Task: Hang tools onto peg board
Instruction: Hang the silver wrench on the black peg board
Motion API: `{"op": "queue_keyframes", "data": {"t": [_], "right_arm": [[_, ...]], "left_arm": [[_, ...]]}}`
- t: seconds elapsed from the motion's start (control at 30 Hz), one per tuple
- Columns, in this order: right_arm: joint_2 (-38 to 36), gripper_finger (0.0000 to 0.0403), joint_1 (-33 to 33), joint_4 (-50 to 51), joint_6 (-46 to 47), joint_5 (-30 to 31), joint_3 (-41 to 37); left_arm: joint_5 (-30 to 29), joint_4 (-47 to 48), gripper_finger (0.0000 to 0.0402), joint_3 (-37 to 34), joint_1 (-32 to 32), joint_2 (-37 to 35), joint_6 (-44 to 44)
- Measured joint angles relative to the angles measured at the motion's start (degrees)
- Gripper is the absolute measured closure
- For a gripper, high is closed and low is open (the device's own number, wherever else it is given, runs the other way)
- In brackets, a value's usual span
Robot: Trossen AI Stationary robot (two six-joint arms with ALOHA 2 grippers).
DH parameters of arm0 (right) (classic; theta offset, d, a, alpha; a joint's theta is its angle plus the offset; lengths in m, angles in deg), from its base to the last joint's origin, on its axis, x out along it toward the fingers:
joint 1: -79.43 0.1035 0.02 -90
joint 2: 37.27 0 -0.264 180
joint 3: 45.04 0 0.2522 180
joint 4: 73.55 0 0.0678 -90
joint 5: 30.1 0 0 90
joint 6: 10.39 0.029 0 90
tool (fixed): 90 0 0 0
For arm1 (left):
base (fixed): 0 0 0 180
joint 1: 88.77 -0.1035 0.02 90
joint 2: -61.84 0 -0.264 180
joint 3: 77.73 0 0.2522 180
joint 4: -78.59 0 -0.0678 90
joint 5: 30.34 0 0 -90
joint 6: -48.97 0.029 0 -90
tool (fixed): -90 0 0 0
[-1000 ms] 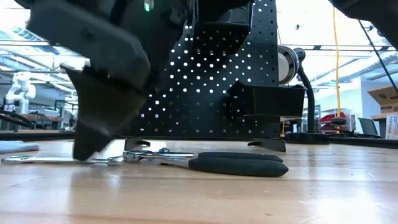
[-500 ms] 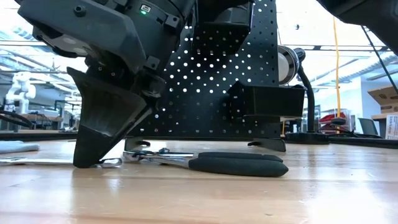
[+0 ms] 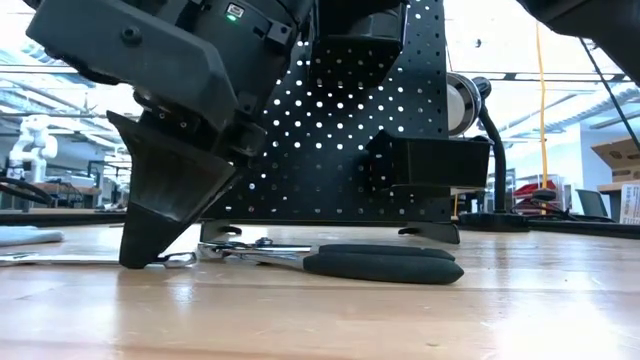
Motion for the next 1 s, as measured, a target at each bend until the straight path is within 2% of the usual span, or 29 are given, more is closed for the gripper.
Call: {"op": "queue_keyframes", "data": {"t": [0.27, 0.6, 0.87, 1.0], "right_arm": [[-2.64, 0.0402, 0.73, 0.68, -1.04, 5.70, -0.26], [-4.42, 0.0402, 1.71, 0.50, -1.52, 6.70, -0.14], [-4.98, 0.0402, 1.95, 0.49, -1.52, 7.72, -0.07], [-4.98, 0.0402, 1.95, 0.35, -1.52, 7.45, -0.04]], "left_arm": [[0.11, -0.61, 0.0173, -1.80, -0.02, 0.00, -0.10], [0.87, -0.64, 0.0173, -1.80, -0.02, -0.02, -0.07], [13.11, -0.55, 0.0173, -4.16, -0.02, 0.27, -0.09], [20.16, -4.32, 0.0173, -6.61, -0.30, 0.50, 0.40]]}}
